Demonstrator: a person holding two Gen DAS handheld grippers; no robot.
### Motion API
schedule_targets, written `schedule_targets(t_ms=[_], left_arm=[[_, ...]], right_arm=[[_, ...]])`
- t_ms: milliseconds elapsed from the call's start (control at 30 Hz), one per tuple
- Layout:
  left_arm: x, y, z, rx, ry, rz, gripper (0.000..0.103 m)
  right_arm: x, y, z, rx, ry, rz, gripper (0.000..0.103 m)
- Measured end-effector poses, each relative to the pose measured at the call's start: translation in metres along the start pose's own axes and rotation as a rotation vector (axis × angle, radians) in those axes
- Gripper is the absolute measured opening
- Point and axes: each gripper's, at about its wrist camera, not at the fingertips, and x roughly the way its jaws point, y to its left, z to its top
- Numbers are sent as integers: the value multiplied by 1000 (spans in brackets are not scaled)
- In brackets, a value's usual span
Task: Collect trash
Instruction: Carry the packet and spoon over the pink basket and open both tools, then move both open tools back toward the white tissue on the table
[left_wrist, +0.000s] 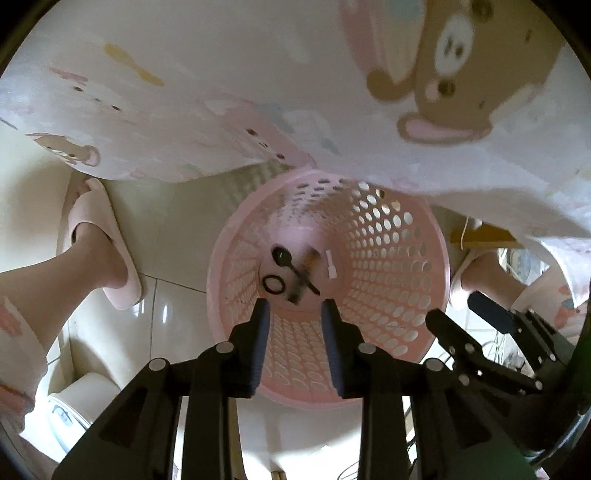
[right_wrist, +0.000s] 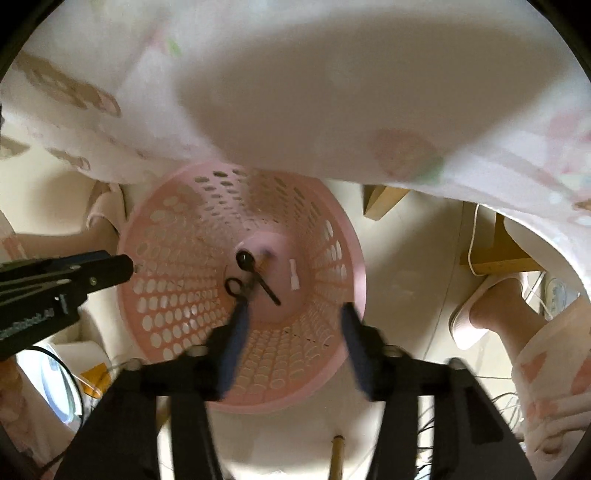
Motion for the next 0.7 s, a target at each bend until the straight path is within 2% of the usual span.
schedule_targets(t_ms=[100, 300, 567, 700], left_arm=[[-19, 3, 0, -9, -68, -4, 32], [-59, 0, -6, 39, -229, 58, 40], [-102, 6, -18, 46, -358, 68, 49], [-126, 5, -22, 51, -412, 62, 50]], right_arm=[[-13, -1, 0, 2, -36, -2, 59], [-45, 6, -3, -23, -139, -20, 64], [-93, 11, -12, -61, -295, -60, 67], [-124, 11, -19, -65, -408, -83, 67]])
